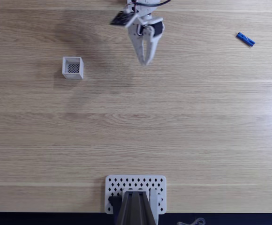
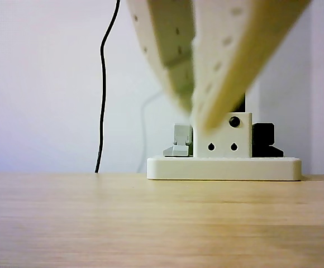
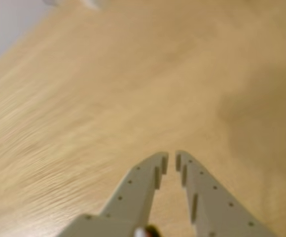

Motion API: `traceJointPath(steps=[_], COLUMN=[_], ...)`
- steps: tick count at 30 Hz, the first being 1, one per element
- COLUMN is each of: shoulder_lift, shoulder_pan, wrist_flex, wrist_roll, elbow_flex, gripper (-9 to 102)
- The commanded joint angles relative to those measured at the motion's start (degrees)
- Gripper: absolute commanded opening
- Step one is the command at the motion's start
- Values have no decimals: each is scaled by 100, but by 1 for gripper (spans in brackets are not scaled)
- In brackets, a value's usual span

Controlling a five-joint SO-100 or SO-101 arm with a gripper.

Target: Grasp a peg and put it in the crate.

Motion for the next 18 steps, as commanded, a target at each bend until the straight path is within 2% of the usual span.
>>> traceJointPath(steps=[1,5,8,13,18], shoulder_lift=[44,-9,-281,-686,-782], shoulder_pan=[-519,-1195,-1942,-2813,-3226], wrist_flex=[-1802,-3015,-3331,-2927,-1591], wrist_roll=[-2004,-3041,-3164,-2865,-1819], elbow_flex=[571,1213,1178,809,9], gripper=[0,-1,-1,-1,0])
